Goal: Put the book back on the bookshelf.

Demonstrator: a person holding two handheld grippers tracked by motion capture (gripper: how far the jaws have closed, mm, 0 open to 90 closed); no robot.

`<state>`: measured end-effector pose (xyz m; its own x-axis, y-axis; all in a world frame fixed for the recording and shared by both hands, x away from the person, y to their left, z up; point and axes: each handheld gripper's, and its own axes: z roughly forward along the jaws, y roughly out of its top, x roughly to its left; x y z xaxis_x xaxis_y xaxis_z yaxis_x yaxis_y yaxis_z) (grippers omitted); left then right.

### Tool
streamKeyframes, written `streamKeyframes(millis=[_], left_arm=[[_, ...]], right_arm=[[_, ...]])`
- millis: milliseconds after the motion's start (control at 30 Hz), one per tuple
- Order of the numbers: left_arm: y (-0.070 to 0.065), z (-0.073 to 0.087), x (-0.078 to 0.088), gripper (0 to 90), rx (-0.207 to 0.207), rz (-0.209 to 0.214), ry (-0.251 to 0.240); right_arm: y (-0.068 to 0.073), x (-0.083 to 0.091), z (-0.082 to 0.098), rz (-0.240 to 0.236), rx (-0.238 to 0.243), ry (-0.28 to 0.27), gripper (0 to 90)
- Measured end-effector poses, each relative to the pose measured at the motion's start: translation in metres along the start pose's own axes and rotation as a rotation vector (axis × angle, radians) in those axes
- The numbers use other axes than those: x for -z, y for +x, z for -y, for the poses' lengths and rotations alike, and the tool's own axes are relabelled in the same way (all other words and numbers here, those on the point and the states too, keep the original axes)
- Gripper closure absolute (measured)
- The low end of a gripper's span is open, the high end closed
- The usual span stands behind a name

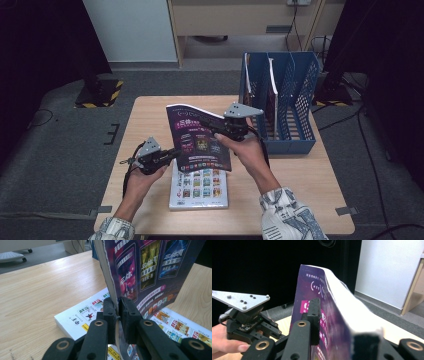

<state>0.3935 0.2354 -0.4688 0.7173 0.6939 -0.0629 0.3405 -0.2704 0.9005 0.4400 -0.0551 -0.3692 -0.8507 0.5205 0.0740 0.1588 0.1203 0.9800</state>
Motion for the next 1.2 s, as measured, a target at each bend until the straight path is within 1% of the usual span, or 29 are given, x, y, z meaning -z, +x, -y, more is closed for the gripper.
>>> streamKeyframes(millis=[233,500,667,833,933,1033,1200], left_arm=[[0.0004,0.0003,0.0002,82.5,-0.005,0.004,-0.001],[-0.0008,-0.0004,0.0005,82.6,-0.016,0.004,0.000],[-0.0008,-0.0002,0.0006,82.5,-0.016,0.005,0.000],[-0.0010,-0.0003,0.0008,82.6,-0.023,0.006,-0.001],[-0.0012,-0.0005,0.0008,82.6,-0.027,0.006,-0.001],[-0.0011,-0.0005,0.0009,82.6,-0.027,0.007,-0.001],[-0.0008,-0.0001,0.0010,82.4,-0.025,0.008,-0.002]], right_arm=[[0.0012,-0.0004,-0.0009,-0.013,0.009,0.001,75.6],[0.0027,-0.0015,-0.0013,-0.033,0.003,0.000,75.9],[0.0027,-0.0014,-0.0013,-0.031,0.002,0.001,77.3],[0.0025,-0.0012,-0.0015,-0.026,0.001,0.006,80.7],[0.0020,-0.0011,-0.0017,-0.022,-0.004,0.011,80.9],[0.0025,-0.0016,-0.0017,-0.022,0.001,0.014,81.2],[0.0036,-0.0019,-0.0023,-0.008,0.009,0.018,83.3]])
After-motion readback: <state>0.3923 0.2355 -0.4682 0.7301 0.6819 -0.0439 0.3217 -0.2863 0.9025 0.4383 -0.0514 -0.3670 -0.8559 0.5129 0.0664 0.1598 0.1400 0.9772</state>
